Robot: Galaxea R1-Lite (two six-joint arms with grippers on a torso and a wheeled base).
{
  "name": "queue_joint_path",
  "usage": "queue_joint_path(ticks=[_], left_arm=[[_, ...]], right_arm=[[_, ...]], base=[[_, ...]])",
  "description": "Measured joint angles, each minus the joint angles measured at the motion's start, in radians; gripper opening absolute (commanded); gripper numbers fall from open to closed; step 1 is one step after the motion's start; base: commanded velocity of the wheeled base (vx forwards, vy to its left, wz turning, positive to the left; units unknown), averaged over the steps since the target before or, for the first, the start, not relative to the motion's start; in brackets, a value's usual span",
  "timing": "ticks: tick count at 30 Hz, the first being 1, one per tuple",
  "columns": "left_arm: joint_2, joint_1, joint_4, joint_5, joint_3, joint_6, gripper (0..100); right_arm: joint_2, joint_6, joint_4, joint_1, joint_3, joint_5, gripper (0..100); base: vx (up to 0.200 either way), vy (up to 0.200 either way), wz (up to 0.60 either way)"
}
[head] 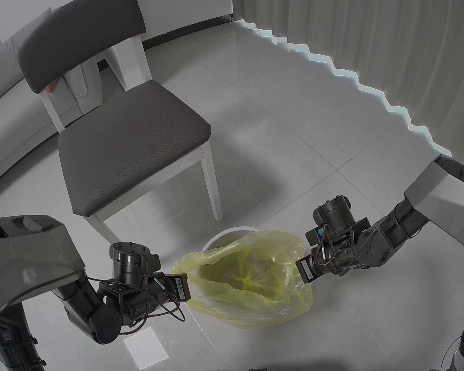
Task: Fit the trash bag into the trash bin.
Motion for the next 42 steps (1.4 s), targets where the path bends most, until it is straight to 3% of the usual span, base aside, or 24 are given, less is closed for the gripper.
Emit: queue_joint_path(ticks=[14, 15, 24, 25, 32, 42], left_arm=[[0.153, 0.011, -0.09, 0.01, -0.074, 0.017, 0], [0.161, 0.011, -0.09, 0.01, -0.081, 0.017, 0], [0.187, 0.013, -0.104, 0.013, -0.098, 0.016, 0], [0.187, 0.013, -0.11, 0.013, -0.097, 0.016, 100], [0.188, 0.011, -0.161, 0.011, -0.088, 0.013, 100], [0.189, 0.017, -0.206, 0.041, -0.071, 0.011, 100]], right_arm=[[0.059, -0.005, -0.06, -0.005, -0.011, -0.05, 0], [0.062, -0.008, -0.06, -0.007, -0.011, -0.051, 100], [0.061, -0.013, -0.063, -0.014, 0.01, -0.052, 100], [0.053, -0.012, -0.063, -0.016, 0.012, -0.052, 100], [-0.054, -0.013, -0.064, -0.022, 0.031, -0.05, 100], [-0.083, -0.017, -0.065, 0.035, -0.051, -0.05, 100]], base=[[0.0, 0.0, 0.0], [0.0, 0.0, 0.0], [0.0, 0.0, 0.0], [0.0, 0.0, 0.0], [0.0, 0.0, 0.0], [0.0, 0.0, 0.0]])
